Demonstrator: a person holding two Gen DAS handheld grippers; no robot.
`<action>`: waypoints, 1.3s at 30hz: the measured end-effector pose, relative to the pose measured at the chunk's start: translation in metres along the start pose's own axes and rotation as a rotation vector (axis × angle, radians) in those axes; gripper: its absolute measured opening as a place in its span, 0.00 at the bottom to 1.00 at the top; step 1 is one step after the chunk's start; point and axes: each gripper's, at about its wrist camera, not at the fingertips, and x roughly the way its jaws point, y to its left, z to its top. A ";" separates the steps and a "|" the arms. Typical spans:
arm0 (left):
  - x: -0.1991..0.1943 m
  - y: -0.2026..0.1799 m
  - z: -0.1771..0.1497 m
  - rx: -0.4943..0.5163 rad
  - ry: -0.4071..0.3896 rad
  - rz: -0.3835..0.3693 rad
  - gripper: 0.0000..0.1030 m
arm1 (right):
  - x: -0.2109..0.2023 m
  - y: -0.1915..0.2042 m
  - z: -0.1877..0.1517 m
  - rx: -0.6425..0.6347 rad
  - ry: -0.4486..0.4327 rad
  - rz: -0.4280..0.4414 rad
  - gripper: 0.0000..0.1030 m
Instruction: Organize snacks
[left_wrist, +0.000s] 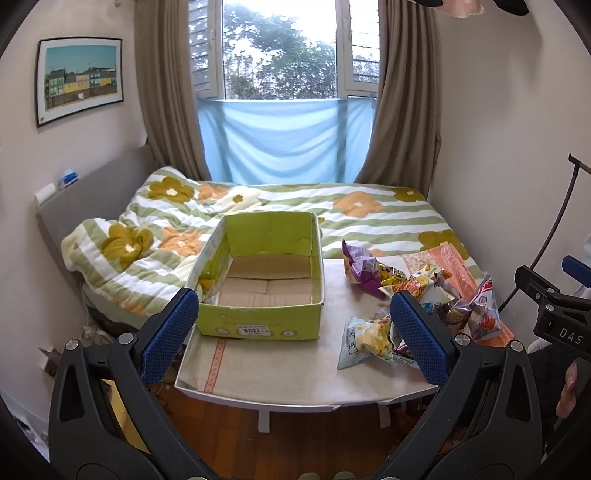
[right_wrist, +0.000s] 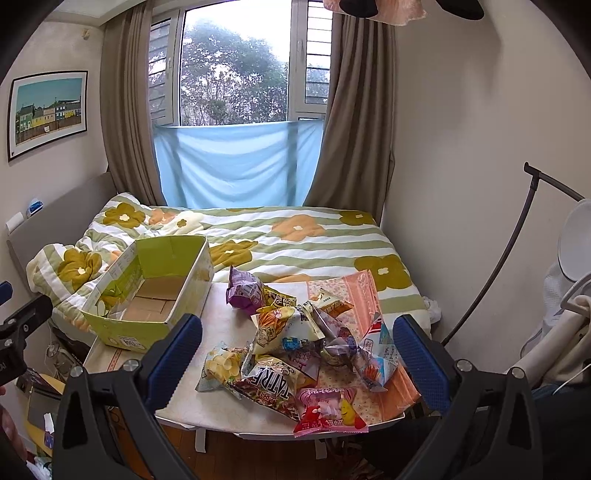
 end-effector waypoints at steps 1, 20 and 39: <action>0.000 0.000 0.000 0.000 0.000 0.000 1.00 | 0.000 -0.001 0.000 0.002 0.001 0.000 1.00; 0.005 0.001 -0.002 0.002 0.014 -0.008 1.00 | 0.002 -0.002 -0.002 0.002 0.002 0.000 1.00; 0.007 0.001 -0.003 0.002 0.015 -0.007 1.00 | 0.002 -0.001 -0.001 0.000 0.004 0.000 1.00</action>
